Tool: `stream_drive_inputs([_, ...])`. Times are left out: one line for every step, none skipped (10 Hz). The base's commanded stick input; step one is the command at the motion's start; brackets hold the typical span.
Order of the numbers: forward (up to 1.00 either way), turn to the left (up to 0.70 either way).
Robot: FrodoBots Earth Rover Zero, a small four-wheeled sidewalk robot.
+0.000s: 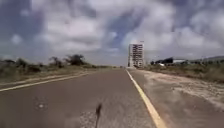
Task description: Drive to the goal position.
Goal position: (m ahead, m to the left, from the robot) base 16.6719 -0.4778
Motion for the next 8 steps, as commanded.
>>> stream_drive_inputs([1.00, 0.00])
stream_drive_inputs([1.00, 0.00])
stream_drive_inputs([1.00, 0.00])
stream_drive_inputs([1.00, 0.00])
stream_drive_inputs([1.00, 0.00])
stream_drive_inputs([1.00, 0.00])
stream_drive_inputs([1.00, 0.00])
stream_drive_inputs([1.00, 0.00])
